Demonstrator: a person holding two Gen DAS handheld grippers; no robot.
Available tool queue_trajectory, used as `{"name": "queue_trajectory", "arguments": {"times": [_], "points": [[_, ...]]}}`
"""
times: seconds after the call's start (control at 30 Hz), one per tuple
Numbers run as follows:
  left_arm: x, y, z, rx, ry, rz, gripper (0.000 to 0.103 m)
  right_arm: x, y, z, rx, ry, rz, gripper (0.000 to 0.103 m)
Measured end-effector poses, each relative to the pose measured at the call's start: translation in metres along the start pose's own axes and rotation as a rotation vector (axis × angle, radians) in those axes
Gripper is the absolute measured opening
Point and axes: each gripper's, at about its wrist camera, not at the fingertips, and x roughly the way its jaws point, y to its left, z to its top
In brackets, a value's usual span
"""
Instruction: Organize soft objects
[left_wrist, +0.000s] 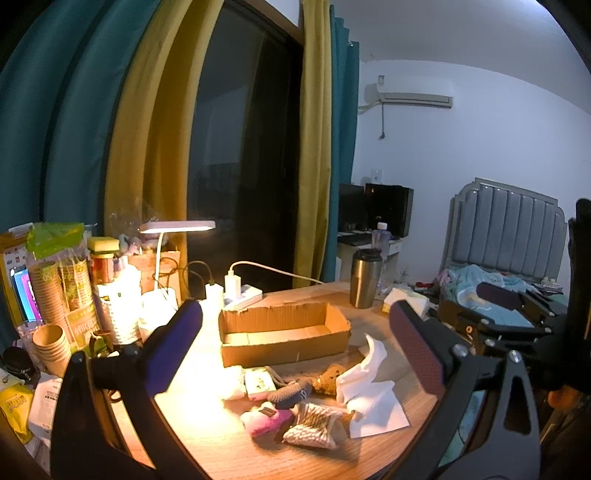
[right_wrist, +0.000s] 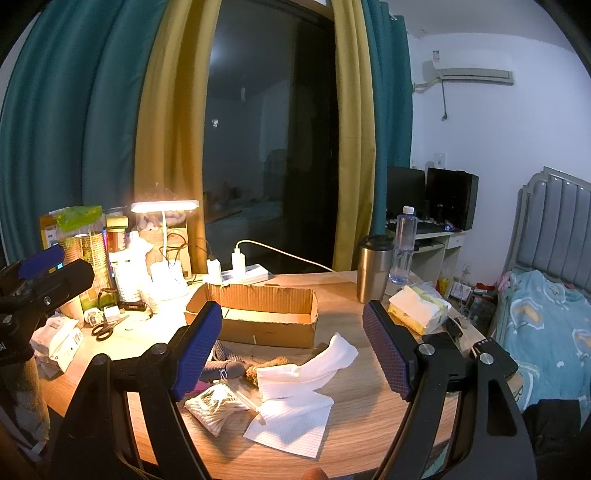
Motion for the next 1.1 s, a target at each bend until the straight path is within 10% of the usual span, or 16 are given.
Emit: {"name": "queue_trajectory", "arguments": {"times": [1.1], "points": [[0.0001,-0.0023,-0.007,0.0,0.013,-0.01,0.102,0.0012,0.0026,0.0001,0.005,0.009,0.011,0.081]]}}
